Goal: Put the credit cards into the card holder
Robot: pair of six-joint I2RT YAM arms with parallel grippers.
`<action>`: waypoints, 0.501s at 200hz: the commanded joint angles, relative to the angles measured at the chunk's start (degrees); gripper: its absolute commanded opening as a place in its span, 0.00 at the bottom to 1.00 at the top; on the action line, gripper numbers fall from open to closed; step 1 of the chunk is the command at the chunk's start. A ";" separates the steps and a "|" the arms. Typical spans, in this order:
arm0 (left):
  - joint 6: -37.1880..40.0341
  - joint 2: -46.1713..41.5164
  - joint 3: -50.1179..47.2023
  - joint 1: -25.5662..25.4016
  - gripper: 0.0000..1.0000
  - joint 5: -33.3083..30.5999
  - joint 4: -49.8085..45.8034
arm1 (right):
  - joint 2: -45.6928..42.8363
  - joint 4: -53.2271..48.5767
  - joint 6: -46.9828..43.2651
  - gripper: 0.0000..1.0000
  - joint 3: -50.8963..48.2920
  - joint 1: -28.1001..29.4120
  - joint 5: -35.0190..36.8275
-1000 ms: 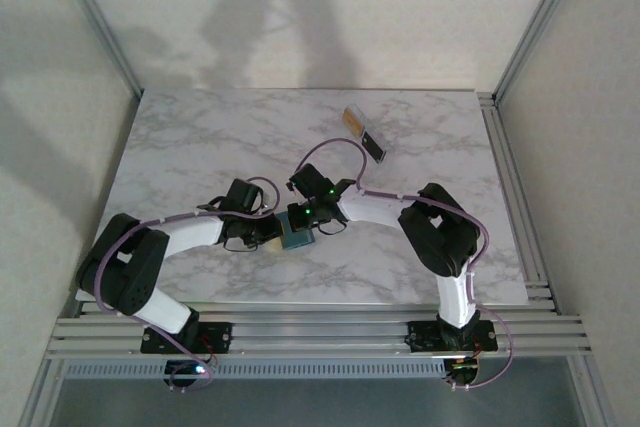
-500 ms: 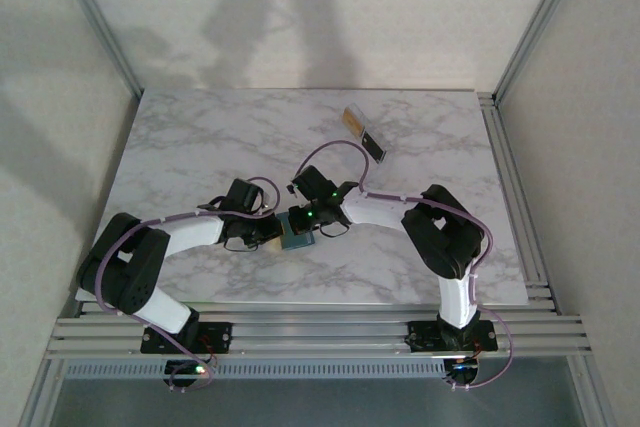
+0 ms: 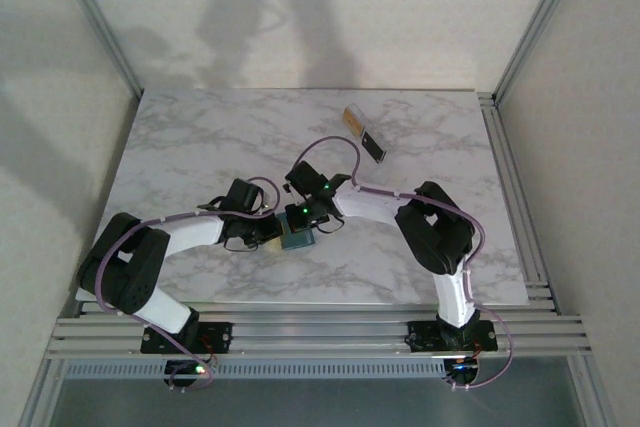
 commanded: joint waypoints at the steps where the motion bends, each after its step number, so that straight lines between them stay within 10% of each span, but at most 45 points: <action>1: -0.58 1.34 -0.27 0.08 0.09 -1.61 -1.37 | 5.67 -10.40 1.27 0.00 -1.99 2.35 0.68; 83: -0.74 -4.52 0.69 3.02 0.10 -4.71 -2.65 | 3.50 -7.81 2.71 0.00 -2.00 0.96 -5.57; 100: -0.26 -9.15 2.18 3.81 0.17 -9.41 -5.05 | -0.83 -6.19 2.43 0.24 0.05 0.97 -4.28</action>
